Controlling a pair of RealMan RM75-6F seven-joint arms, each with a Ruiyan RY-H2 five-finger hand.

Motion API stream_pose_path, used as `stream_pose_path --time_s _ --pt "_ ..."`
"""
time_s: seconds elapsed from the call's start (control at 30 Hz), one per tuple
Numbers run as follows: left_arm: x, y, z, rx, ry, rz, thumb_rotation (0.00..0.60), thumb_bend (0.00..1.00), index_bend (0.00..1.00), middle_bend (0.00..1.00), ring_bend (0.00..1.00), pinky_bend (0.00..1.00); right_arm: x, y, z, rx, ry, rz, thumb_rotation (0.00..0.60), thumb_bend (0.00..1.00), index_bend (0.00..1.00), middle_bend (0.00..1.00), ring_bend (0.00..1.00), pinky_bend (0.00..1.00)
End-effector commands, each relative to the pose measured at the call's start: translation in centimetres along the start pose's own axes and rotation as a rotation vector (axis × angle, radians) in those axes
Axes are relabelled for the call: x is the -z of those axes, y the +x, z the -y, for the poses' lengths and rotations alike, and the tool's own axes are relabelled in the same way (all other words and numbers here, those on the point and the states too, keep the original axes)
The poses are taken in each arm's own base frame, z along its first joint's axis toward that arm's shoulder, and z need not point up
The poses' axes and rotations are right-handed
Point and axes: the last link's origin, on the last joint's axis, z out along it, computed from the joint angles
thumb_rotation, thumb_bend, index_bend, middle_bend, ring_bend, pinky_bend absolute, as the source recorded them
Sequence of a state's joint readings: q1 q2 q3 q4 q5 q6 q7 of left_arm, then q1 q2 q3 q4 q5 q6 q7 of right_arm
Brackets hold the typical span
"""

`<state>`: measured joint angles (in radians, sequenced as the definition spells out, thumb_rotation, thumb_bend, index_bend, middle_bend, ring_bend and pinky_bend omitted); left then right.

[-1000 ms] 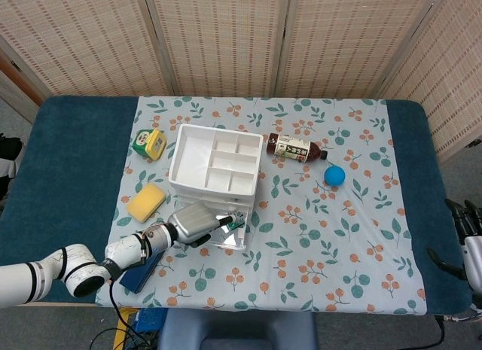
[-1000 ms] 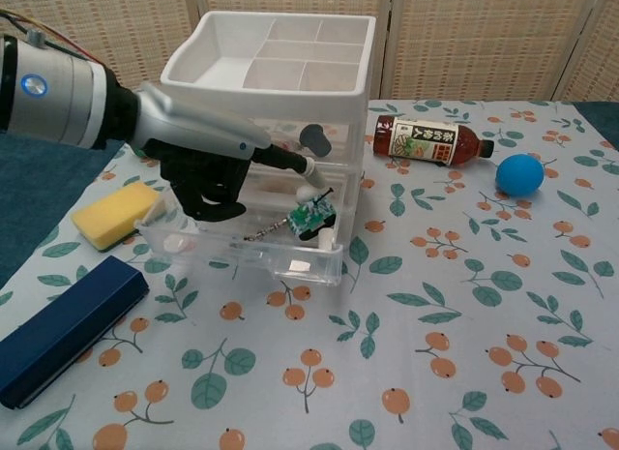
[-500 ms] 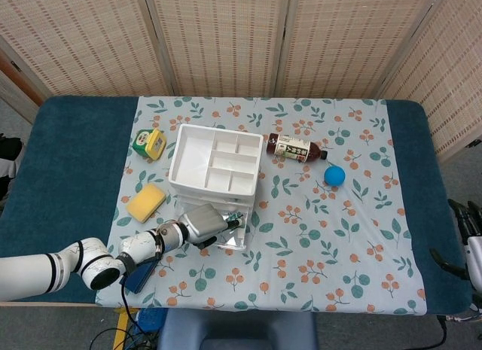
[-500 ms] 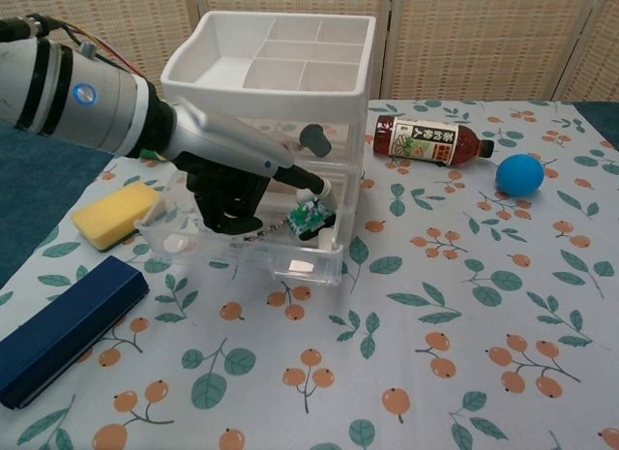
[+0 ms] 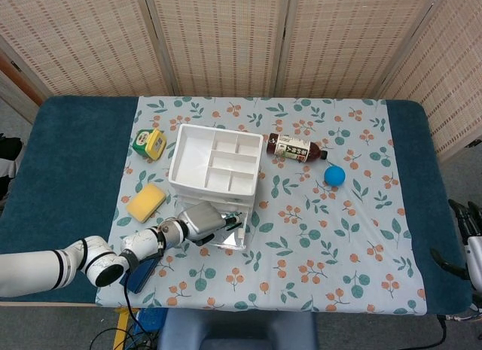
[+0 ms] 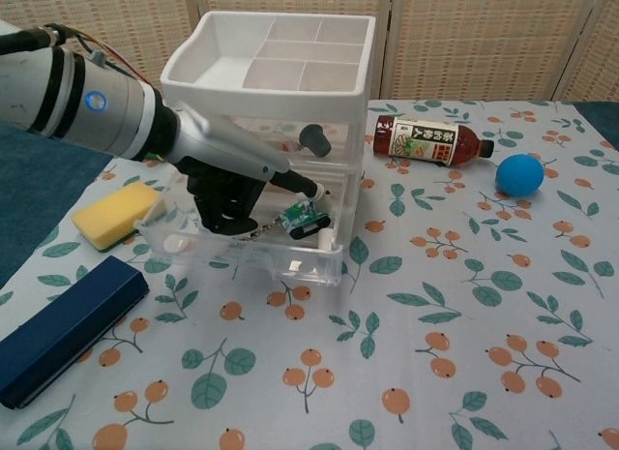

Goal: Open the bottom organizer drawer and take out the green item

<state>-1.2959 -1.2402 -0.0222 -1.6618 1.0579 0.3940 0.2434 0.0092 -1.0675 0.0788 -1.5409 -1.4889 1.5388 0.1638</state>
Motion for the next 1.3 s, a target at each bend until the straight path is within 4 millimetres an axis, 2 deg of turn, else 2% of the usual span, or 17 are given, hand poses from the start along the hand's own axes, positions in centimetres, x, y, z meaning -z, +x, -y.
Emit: stream_pose_path --time_s 0.03,0.53,0.87,0.93,1.03,1.3 --pt "0.3 -0.1 0.3 -0.013 0.016 0.013 0.6 0.59 0.07 0.97 1.0 1.0 0.0 0.0 0.0 0.001 0.001 -0.001 0.6 0.23 0.02 0.11 0.07 0.15" --pt "1.9 -0.8 1.4 -0.036 0.096 0.028 0.6 0.59 0.07 0.97 1.0 1.0 0.1 0.0 0.1 -0.001 0.003 -0.002 0.6 0.23 0.02 0.11 0.07 0.15" --pt "2.6 -0.7 0.6 -0.131 0.067 -0.116 0.6 0.58 0.12 0.97 1.0 1.0 0.0 0.0 0.3 -0.001 0.011 0.001 0.6 0.23 0.02 0.11 0.07 0.15" --pt "2.4 -0.6 0.6 -0.167 0.063 -0.156 0.6 0.55 0.13 0.97 1.0 1.0 0.0 0.0 0.3 0.0 0.011 -0.001 0.6 0.23 0.02 0.11 0.07 0.15" --pt "2.1 -0.5 0.7 -0.204 0.056 -0.212 0.6 0.45 0.17 0.97 1.0 1.0 0.1 0.1 0.3 0.001 0.01 -0.002 0.6 0.23 0.02 0.11 0.07 0.15" --pt "1.5 -1.2 1.2 -0.383 0.005 -0.293 0.6 0.36 0.24 0.97 1.0 1.0 0.2 0.1 0.3 0.001 0.008 -0.002 0.6 0.23 0.02 0.11 0.07 0.15"
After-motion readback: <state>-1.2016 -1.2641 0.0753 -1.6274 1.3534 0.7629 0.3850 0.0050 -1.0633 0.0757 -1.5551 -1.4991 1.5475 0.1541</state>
